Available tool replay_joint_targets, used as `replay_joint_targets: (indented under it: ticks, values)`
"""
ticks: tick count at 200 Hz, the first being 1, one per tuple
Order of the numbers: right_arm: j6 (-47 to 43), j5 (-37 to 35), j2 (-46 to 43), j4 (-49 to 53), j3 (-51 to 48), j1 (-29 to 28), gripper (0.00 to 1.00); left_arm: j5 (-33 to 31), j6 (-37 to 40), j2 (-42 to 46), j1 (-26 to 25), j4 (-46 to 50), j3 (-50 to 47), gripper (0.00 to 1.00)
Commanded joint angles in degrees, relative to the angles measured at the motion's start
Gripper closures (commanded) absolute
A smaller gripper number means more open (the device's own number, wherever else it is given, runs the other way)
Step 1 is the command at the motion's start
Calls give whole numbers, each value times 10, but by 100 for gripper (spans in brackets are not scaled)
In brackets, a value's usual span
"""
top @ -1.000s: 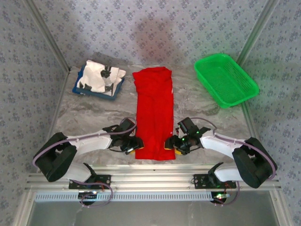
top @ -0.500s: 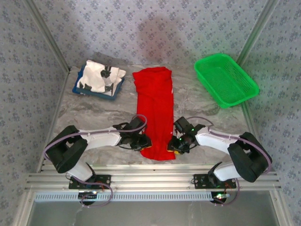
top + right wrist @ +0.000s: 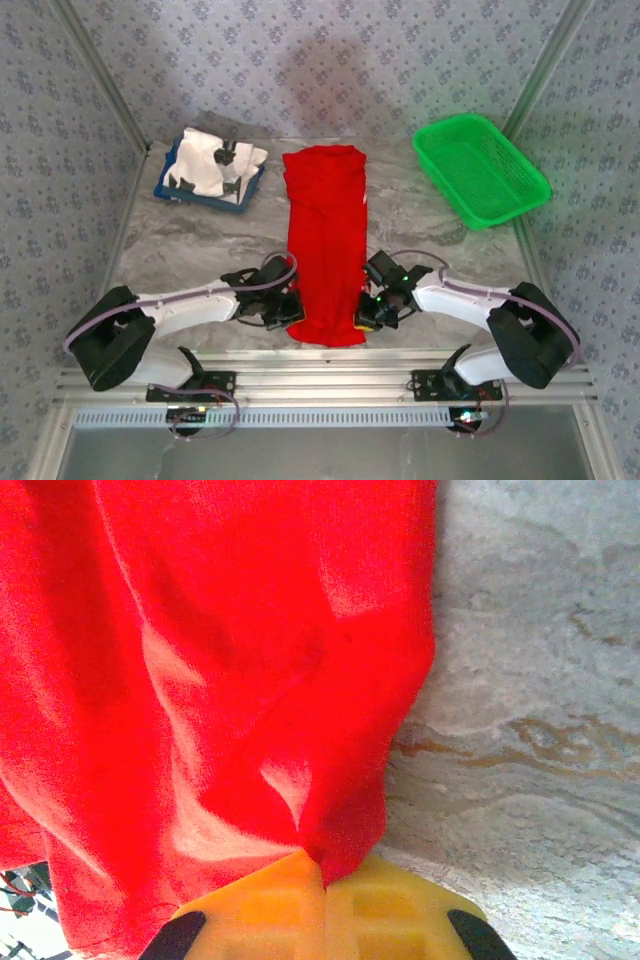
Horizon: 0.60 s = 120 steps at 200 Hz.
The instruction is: Fold and stack the t-shirts
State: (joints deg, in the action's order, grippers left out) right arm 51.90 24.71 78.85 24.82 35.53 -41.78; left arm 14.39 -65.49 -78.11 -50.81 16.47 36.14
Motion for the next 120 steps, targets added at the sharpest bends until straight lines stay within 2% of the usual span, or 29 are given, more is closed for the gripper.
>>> replay_joint_targets:
  ticks: [1, 61, 120]
  values:
    - [11, 0, -12, 29, 22, -1, 100, -16, -11, 15, -4, 24, 2, 100]
    - [-14, -1, -45, 116, 116, 41, 100, -35, 16, 65, 14, 101, 89, 100]
    - [-70, 17, 25, 153, 237, 104, 100, 19, 79, 28, 111, 117, 169, 100]
